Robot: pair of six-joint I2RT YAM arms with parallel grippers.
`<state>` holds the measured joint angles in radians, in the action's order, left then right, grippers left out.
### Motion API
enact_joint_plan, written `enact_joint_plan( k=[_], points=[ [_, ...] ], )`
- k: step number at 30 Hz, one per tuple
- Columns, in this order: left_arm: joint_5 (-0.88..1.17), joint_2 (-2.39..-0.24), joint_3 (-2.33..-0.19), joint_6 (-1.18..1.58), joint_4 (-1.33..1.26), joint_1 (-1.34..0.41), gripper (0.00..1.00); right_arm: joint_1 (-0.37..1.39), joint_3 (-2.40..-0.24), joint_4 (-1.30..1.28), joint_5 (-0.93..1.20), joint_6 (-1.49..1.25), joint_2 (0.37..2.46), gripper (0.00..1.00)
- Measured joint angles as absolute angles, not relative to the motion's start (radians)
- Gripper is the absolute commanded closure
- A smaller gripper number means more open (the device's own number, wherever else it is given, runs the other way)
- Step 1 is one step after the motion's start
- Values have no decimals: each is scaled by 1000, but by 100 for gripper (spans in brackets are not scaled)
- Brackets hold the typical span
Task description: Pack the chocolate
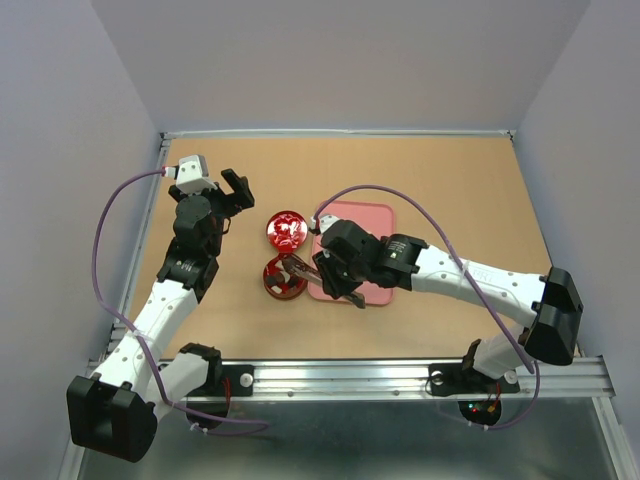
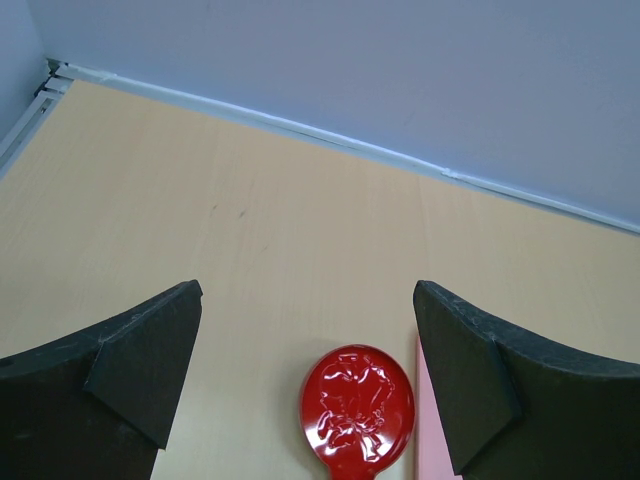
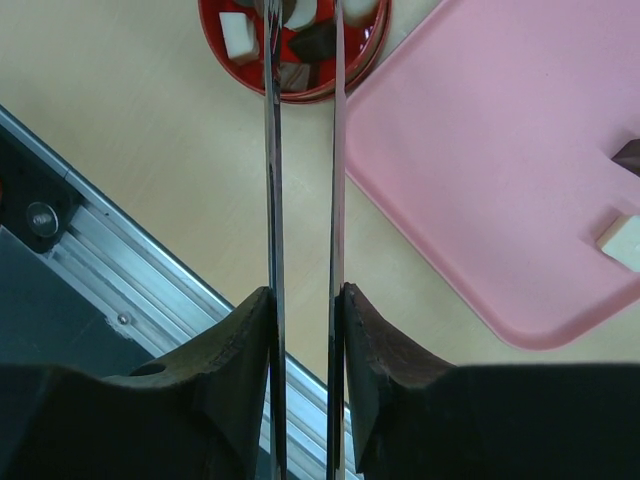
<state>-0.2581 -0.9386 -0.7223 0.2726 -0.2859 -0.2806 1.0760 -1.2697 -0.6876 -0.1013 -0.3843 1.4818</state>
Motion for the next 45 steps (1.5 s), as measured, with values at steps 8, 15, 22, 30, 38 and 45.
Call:
enact_joint_plan(
  k=[8,15,22,30,38,45],
  points=[
    [-259,-939,-722,273,-286,-281,1,1076,-1270,-688,-110,-384,1501,54],
    [-259,-939,-722,273,-286,-281,1,1076,-1270,-688,-124,-381,1501,53],
    [-259,-940,-722,273,-286,-281,1,1076,-1270,-688,-162,-381,1492,53],
    [-260,-940,-722,273,-286,-281,1,1079,-1246,-694,-287,-422,1341,53],
    [-259,-940,-722,274,-286,-281,1,1079,-1125,-830,-377,-596,1287,53],
    [-258,-940,-722,276,-286,-281,1,1079,-1089,-988,-411,-730,1216,53]
  ],
)
